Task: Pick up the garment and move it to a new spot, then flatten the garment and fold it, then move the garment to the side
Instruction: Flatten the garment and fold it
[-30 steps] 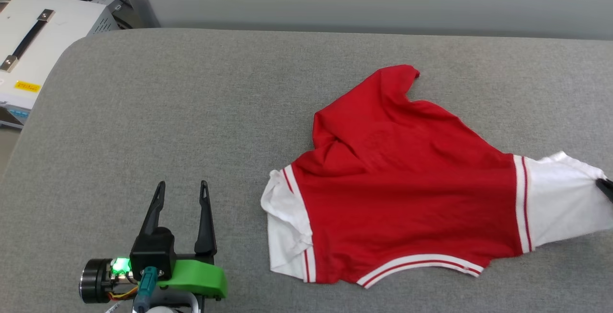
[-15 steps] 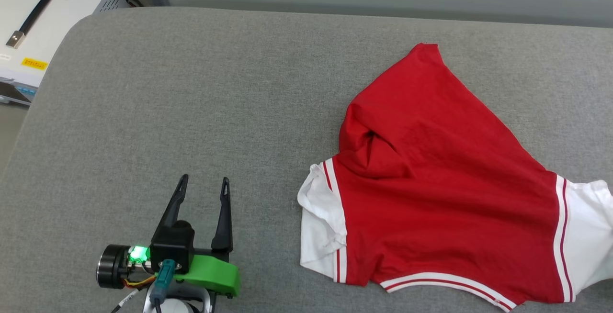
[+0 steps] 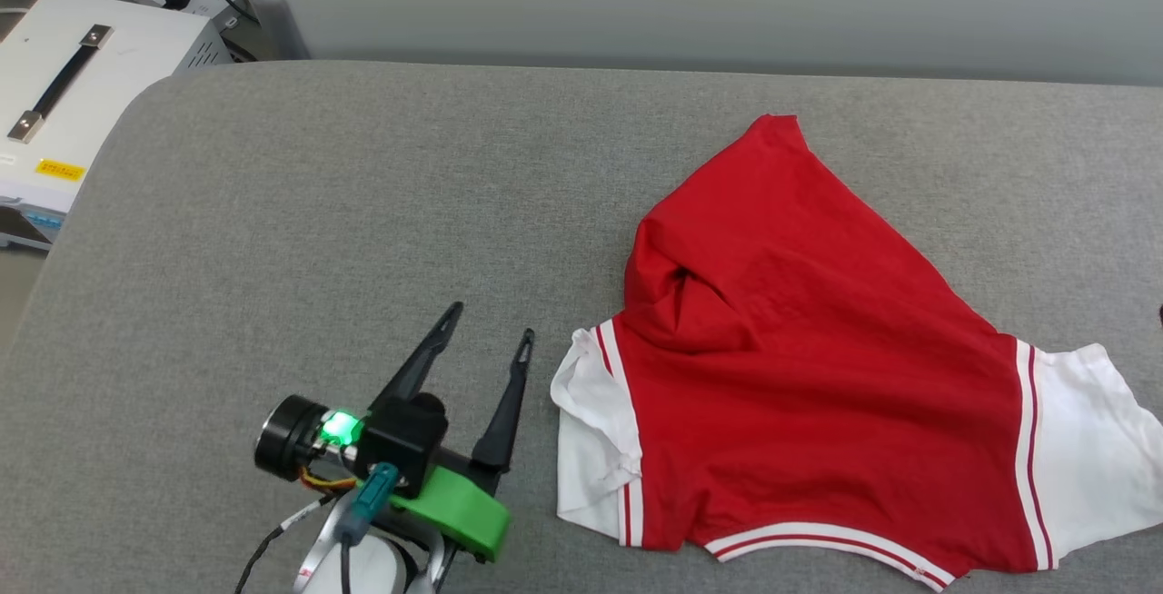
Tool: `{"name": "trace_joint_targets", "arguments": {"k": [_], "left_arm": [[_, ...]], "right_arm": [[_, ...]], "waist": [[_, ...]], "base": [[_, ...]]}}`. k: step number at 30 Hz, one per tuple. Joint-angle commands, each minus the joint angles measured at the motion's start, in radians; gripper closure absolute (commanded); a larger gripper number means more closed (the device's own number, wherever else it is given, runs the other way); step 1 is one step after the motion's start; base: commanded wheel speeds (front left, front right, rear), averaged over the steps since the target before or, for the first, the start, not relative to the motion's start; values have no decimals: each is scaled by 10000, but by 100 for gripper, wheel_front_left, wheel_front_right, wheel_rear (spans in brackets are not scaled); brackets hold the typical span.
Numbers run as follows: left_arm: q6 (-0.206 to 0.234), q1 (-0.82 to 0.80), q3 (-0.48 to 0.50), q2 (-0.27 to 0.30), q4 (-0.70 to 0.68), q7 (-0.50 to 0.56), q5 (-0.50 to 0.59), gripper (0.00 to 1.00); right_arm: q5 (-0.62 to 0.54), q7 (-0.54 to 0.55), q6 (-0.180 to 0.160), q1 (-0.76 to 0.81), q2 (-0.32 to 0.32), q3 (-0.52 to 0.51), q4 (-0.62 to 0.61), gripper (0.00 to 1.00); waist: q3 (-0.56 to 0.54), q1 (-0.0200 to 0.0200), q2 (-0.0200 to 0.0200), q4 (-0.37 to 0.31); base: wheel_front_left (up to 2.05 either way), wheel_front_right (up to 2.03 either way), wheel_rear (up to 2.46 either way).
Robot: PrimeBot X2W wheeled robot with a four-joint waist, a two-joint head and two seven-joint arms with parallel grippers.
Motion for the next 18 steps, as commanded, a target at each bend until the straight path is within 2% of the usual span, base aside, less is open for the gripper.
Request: {"name": "trace_joint_targets", "arguments": {"k": [1,3,7,15,18], "left_arm": [[-150,-268,-189,89,-37,196,1,0],[-354,-438,-597,198,-124,818,-65,0],[-577,-729,-1567,552,-352,2729,-612,0],[-623,-1243,-3455,1633,-1248,6205,-2516,0],[-624,-1460,-3886,2016,-1487,6992,-3112,0]], "right_arm": [[-204,-27,-9,139,163,-100,-223,0],[-501,94,-9,309,363,-314,-593,0],[-1123,521,-9,690,773,-835,-1450,0],[-1953,1455,-9,1214,1437,-1655,-2959,0],[-2138,1710,-9,1294,1645,-1845,-3371,0]], "waist": [[-47,-1,-1,-66],[-49,-1,-1,-89],[1,-1,-1,-149],[341,-1,-1,-356],[532,-1,-1,-458]], "base": [[0,0,0],[0,0,0],[0,0,0],[0,0,0],[0,0,0]]}}
